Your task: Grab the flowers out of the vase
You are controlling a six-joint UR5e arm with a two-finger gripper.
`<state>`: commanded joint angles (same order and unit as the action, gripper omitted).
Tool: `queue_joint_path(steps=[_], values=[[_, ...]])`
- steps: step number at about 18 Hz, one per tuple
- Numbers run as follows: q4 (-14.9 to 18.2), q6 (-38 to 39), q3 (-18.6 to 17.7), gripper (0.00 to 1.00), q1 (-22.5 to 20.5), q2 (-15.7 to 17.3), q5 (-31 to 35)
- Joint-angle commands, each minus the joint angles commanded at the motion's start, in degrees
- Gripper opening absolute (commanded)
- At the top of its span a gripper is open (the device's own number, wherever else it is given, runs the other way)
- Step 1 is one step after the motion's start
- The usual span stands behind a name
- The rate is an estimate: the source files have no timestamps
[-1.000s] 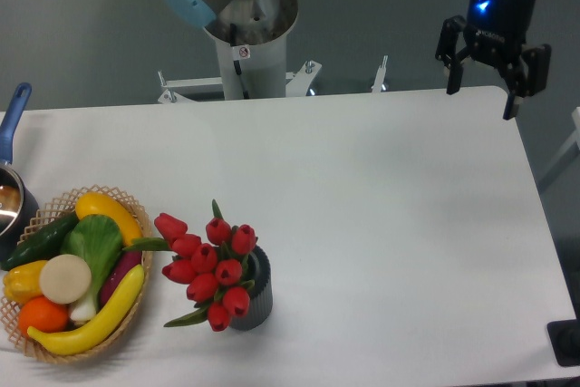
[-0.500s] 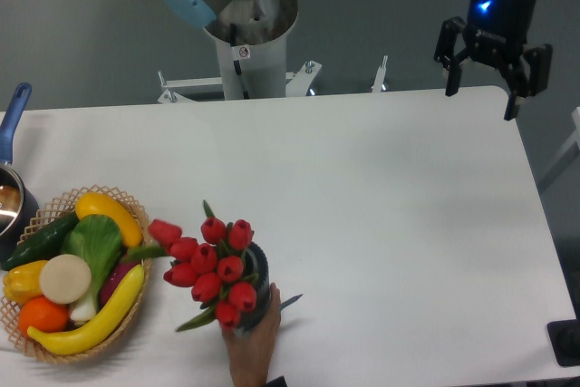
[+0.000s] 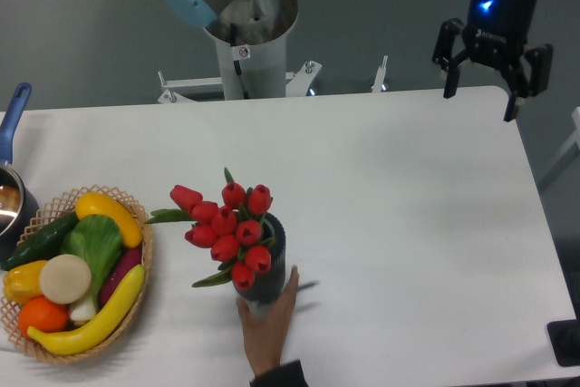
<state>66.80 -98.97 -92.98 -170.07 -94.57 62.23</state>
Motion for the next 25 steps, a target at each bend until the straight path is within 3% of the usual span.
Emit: queue_joint_path(steps=[3,11,16,17,25], values=[[-2.2,5.35,-1.23,1.0,0.52,-0.09,-0.53],[-3.51,21.52,-3.96,1.0,2.98,0.0,-7.65],[-12.64,23.65,-8.26,1.0,5.01,-0.17,-7.56],[-16.75,23.91,-10.27,1.0,5.97,-0.26,-7.82],[-17.23,27.87,-8.36,1.0,10.28,-4.39,-9.41]])
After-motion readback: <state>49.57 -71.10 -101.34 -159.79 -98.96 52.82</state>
